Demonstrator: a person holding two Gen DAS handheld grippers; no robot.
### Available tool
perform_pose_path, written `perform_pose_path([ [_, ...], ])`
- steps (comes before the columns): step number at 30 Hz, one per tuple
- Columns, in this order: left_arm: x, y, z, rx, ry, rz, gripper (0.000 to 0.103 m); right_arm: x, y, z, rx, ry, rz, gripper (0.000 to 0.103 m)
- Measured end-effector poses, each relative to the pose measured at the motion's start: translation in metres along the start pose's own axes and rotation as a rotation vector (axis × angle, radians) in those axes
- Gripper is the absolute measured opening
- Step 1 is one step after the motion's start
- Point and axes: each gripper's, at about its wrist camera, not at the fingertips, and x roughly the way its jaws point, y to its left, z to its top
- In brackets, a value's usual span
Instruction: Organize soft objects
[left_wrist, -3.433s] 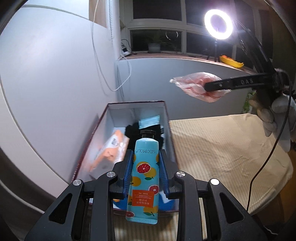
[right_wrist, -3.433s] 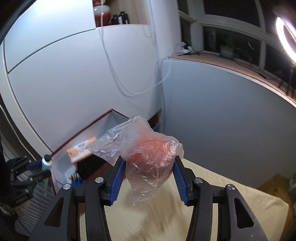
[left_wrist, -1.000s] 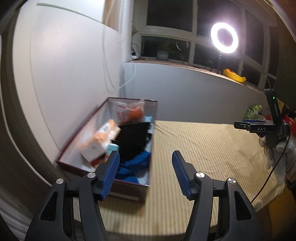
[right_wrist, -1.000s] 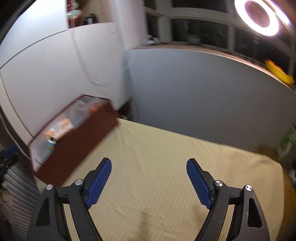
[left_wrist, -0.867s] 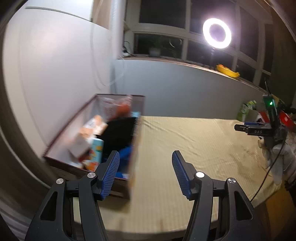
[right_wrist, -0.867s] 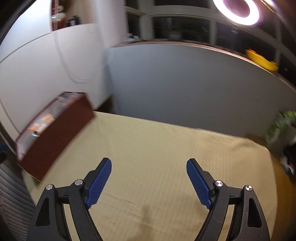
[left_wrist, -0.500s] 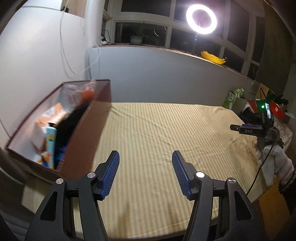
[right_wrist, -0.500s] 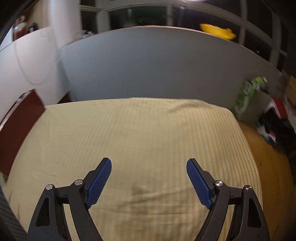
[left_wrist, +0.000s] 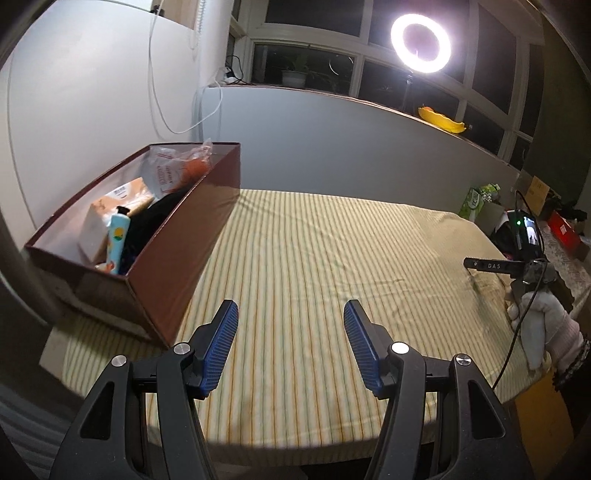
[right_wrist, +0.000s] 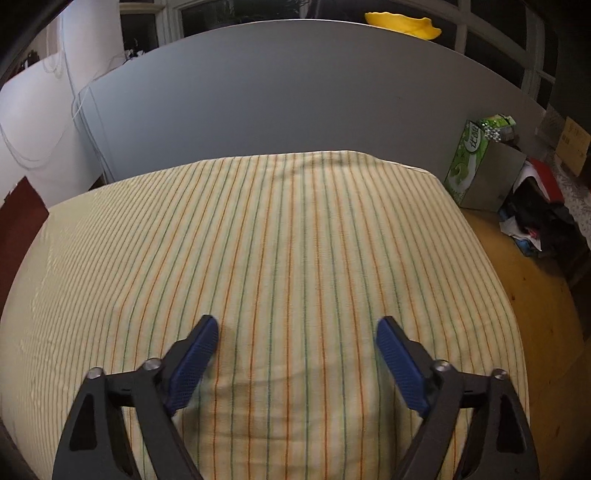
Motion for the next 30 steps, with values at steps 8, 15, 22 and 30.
perform_pose_path([
  [8, -0.001, -0.005, 0.002, 0.012, -0.009, 0.001, 0.059, -0.008, 0.001, -0.002, -0.002, -0.033, 0.003, 0.092],
  [15, -0.007, -0.008, 0.007, -0.008, -0.051, 0.049, 0.059, -0.038, 0.003, -0.008, 0.015, -0.099, 0.069, 0.092],
  [22, -0.014, -0.007, 0.010, -0.047, -0.088, 0.123, 0.070, -0.076, 0.031, -0.014, -0.063, -0.180, 0.106, 0.092],
  [30, -0.036, 0.003, 0.011, -0.098, -0.143, 0.160, 0.079, -0.114, 0.076, -0.019, -0.177, -0.250, 0.178, 0.093],
])
